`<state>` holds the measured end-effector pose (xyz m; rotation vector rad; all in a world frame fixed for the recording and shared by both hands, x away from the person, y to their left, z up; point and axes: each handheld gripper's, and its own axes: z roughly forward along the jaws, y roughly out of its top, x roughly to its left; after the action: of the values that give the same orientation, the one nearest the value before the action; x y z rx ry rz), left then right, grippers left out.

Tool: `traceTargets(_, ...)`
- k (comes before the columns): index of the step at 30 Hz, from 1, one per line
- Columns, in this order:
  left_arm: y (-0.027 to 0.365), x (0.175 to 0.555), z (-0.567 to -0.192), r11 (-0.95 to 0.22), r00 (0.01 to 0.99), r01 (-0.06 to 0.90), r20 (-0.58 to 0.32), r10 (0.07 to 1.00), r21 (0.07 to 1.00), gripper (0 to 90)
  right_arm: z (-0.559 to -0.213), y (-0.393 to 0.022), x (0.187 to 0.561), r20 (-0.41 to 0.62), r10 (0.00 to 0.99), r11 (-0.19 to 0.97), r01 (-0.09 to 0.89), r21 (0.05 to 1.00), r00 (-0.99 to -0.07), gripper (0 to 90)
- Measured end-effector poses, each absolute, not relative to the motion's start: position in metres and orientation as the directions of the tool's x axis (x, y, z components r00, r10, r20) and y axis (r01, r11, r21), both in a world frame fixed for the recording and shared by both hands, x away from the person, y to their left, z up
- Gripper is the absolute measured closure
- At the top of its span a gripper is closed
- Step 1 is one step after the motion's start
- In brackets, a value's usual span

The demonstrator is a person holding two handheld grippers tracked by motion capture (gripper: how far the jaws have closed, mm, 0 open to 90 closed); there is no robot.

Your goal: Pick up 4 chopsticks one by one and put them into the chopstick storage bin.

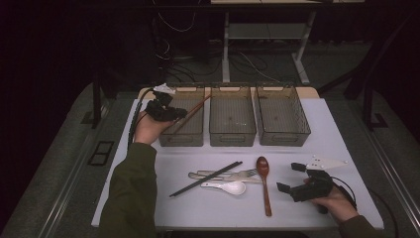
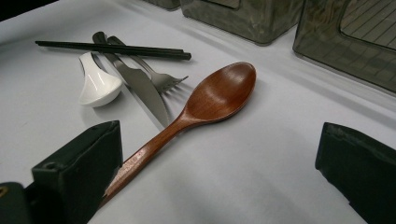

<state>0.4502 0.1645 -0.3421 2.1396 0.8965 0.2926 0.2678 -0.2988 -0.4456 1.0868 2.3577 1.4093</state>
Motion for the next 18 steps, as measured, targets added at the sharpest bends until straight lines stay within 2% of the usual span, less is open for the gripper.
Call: traceTargets(18, 0.167, 0.488, -0.356, -0.351, 0.631, 0.561, -0.112, 0.768, 0.75, 83.9, -0.445, -0.299, 0.268, 0.201, 0.671, 0.279, 0.493, 0.824, -0.714, 0.7)
